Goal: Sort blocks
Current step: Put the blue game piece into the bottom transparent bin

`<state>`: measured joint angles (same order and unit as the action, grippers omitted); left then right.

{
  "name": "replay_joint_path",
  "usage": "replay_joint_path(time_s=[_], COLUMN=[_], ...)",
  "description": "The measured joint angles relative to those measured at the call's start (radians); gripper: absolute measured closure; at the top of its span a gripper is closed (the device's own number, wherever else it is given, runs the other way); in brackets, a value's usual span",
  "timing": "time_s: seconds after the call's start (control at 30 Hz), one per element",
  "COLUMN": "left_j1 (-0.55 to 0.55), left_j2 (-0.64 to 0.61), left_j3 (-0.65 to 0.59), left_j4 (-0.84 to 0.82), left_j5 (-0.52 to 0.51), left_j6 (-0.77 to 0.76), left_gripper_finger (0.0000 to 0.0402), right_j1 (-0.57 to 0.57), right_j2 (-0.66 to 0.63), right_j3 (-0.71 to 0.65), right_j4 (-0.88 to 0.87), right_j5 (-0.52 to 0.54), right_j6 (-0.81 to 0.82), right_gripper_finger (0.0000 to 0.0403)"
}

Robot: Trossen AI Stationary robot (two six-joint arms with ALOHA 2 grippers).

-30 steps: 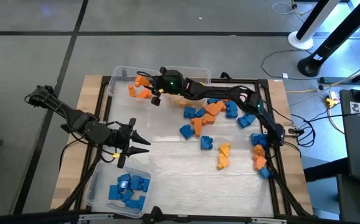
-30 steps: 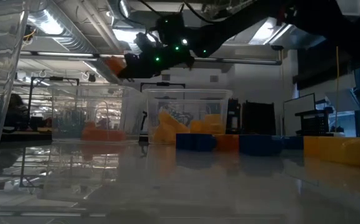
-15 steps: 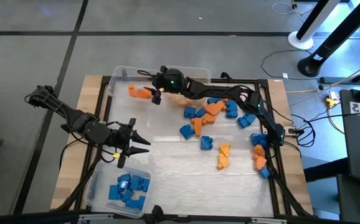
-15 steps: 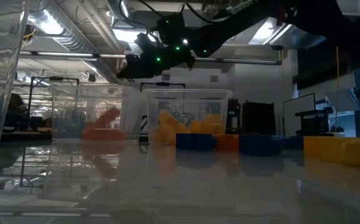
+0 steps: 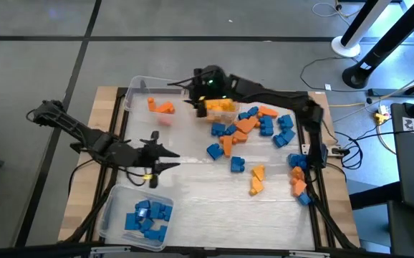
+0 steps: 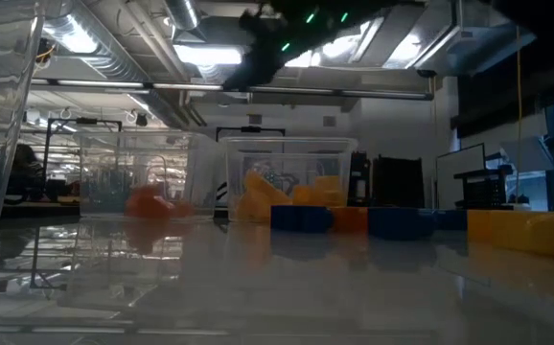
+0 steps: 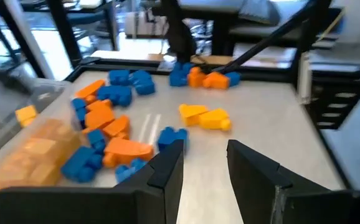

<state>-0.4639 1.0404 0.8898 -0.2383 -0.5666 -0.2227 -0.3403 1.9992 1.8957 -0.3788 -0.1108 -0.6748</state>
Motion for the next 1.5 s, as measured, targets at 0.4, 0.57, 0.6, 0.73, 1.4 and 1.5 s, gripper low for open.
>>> replay_joint_path(time_s=[0.4,0.57,0.6,0.73,1.4,1.5], left_j1=[0.228,0.31,0.321,0.351,0.333,0.333], left_j2=[0.258,0.355,0.376,0.471,0.842,0.856], left_j3=[0.0,0.0,0.0,0.0,0.035,0.039], left_j4=[0.191,0.271,0.281,0.314,0.487,0.486], left_j5=[0.108,0.153,0.155,0.167,0.118,0.114], left_j6=[0.16,0.256,0.268,0.359,0.854,0.885], left_gripper_finger=[0.0288,0.0288,0.0288,0.0288,0.0288,0.0288], right_j1=[0.025,0.089,0.102,0.151,0.196,0.196], right_j2=[-0.332,-0.374,-0.378,-0.383,-0.381,-0.381], right_j3=[0.0,0.0,0.0,0.0,-0.015,-0.015], right_j4=[-0.589,-0.715,-0.731,-0.784,-0.824,-0.824], right_j5=[0.066,0.164,0.186,0.232,0.234,0.234], right_j6=[0.017,0.065,0.069,0.07,0.092,0.092], right_gripper_finger=[0.0168,0.0168,0.0168,0.0168,0.0168,0.0168])
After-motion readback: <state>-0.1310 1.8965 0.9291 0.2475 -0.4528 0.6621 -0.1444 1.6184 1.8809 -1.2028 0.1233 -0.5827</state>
